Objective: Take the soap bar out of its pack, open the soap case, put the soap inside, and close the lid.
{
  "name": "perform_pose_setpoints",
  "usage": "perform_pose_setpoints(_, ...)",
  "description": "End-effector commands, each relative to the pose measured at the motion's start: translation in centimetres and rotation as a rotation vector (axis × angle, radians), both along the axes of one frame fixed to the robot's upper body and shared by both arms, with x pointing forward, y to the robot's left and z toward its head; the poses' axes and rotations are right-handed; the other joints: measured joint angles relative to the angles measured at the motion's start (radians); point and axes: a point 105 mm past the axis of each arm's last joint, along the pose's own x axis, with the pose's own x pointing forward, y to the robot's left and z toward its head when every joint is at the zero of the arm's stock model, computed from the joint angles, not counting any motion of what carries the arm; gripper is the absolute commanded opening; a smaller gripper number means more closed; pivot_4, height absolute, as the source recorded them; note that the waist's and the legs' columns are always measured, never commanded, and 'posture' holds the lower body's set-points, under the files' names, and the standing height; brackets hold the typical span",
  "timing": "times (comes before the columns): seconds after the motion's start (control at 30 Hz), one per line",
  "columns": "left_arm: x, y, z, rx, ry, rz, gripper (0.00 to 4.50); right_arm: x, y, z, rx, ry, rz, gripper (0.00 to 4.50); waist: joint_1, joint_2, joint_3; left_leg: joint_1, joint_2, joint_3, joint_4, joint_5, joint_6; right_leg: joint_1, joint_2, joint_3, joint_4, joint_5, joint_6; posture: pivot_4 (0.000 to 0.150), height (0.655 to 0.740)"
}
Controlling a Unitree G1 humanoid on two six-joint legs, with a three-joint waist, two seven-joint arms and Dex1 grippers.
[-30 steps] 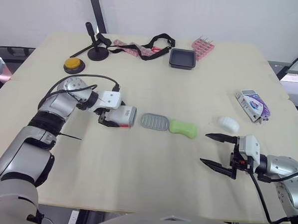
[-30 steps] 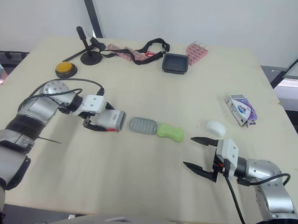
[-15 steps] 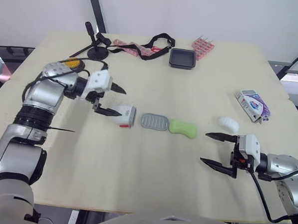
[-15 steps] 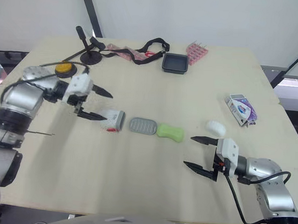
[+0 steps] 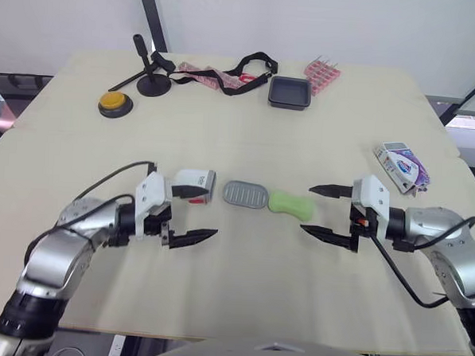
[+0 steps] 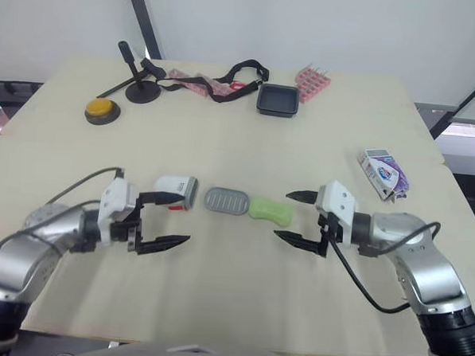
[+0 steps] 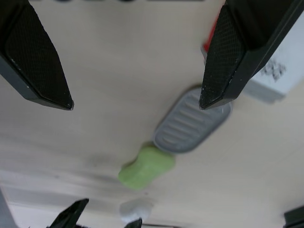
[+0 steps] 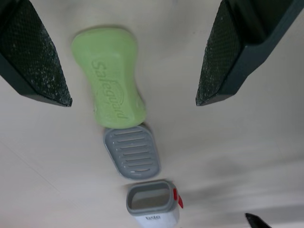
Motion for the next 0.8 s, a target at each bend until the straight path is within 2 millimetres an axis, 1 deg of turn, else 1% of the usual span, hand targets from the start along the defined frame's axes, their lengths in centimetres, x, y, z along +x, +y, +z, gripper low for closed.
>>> perform_pose_setpoints(0.03, -1.3, 1.5, -1.2, 0.041, -0.034, 0.04, 4.49, 1.2, 1.2, 0.7, -0.165, 0.007, 0.027, 4.5, -0.012, 0.001, 0.001, 0.001, 0.0, 0.0, 0.0, 0.0, 0.0, 0.001, 0.0, 0.0, -0.001, 0.0, 0.0, 0.15, 0.74)
perform_pose_setpoints(0.13, -2.8, 1.4, -2.2, 0.042, -0.007, -0.018, 4.49, 2.5, 2.3, 1.3, -0.264, 0.02, 0.029, 4.5, -0.018, 0.001, 0.001, 0.004, 0.0, 0.001, -0.002, 0.001, -0.001, 0.002, 0.0, 0.001, -0.001, 0.0, 0.0, 0.15, 0.74)
perform_pose_setpoints(0.17, -3.0, 1.3, -2.4, 0.046, -0.011, -0.033, 4.49, 2.9, 2.8, 1.5, -0.278, 0.03, 0.022, 4.5, -0.018, 0.001, 0.001, 0.005, 0.0, 0.001, -0.003, 0.001, -0.001, 0.001, 0.001, 0.001, -0.001, 0.0, 0.0, 0.15, 0.74)
perform_pose_setpoints(0.3, -3.2, 1.2, -2.6, 0.054, -0.028, -0.065, 4.49, 3.4, 4.1, 1.9, -0.307, 0.069, 0.016, 4.5, -0.006, 0.001, 0.001, 0.008, 0.0, 0.001, -0.005, 0.003, -0.005, 0.001, 0.001, 0.0, 0.0, 0.001, 0.001, 0.15, 0.74)
perform_pose_setpoints(0.37, -3.2, 1.0, -2.6, 0.05, -0.039, -0.079, 4.49, 3.4, 4.7, 1.7, -0.33, 0.093, 0.017, 4.5, -0.003, 0.001, 0.001, 0.008, 0.0, 0.001, -0.006, 0.005, -0.007, 0.001, 0.001, 0.0, 0.0, 0.001, 0.002, 0.15, 0.74)
perform_pose_setpoints(0.57, -2.9, 0.5, -2.1, 0.026, -0.078, -0.08, 4.49, 3.2, 4.7, 0.5, -0.41, 0.131, -0.004, 4.5, 0.0, 0.001, 0.001, 0.007, 0.0, 0.001, -0.006, 0.005, -0.009, 0.0, 0.002, 0.0, 0.001, 0.001, 0.002, 0.15, 0.74)
perform_pose_setpoints(0.8, -2.4, -0.4, -1.9, 0.013, -0.099, -0.078, 4.49, 3.5, 4.9, -0.1, -0.449, 0.124, -0.031, 4.5, 0.0, 0.001, 0.001, 0.008, 0.0, 0.001, -0.006, 0.006, -0.01, 0.0, 0.002, 0.002, 0.005, 0.001, 0.002, 0.15, 0.74)
